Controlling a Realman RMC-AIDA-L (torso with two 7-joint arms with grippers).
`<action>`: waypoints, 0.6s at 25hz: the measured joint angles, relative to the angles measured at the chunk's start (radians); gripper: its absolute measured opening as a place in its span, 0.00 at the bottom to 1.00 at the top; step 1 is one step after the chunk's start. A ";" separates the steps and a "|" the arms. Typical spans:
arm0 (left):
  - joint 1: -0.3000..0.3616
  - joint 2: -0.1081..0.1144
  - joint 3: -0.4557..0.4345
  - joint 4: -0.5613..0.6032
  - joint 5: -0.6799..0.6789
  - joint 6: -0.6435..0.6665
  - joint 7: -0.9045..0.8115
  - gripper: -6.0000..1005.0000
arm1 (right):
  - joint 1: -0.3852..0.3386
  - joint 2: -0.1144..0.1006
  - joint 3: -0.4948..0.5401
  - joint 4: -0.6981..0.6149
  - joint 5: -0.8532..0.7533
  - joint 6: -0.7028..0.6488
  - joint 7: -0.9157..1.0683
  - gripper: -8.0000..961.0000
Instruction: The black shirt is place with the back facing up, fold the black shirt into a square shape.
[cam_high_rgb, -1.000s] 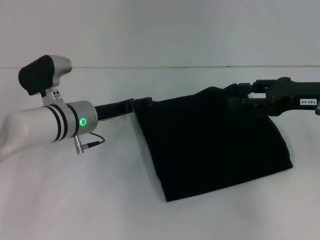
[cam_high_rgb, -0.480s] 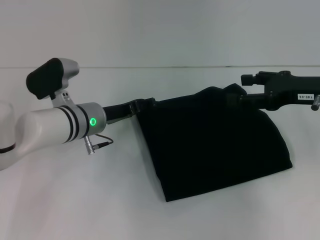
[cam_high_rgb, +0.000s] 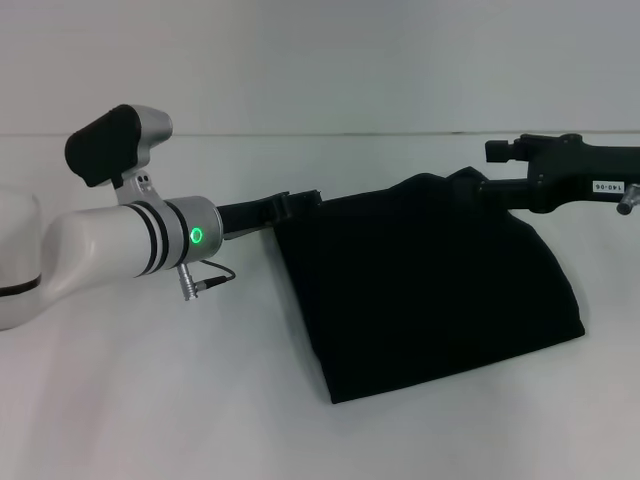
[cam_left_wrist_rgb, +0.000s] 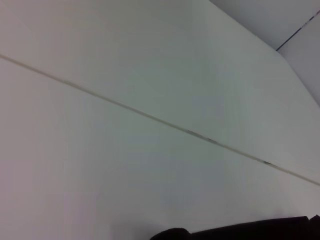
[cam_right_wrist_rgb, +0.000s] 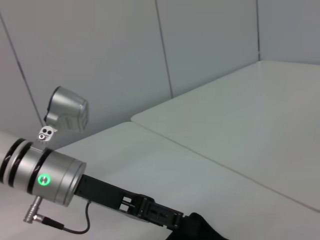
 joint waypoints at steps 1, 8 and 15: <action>0.000 0.000 0.000 0.000 0.002 -0.001 0.003 0.90 | 0.000 0.001 -0.001 0.000 -0.001 0.003 -0.001 0.93; 0.012 -0.002 0.008 0.000 0.001 -0.022 0.112 0.74 | 0.001 0.006 -0.002 0.000 -0.002 0.016 -0.010 0.93; 0.004 -0.003 0.011 -0.001 0.002 -0.011 0.127 0.55 | 0.005 0.007 -0.001 0.000 -0.002 0.016 -0.011 0.93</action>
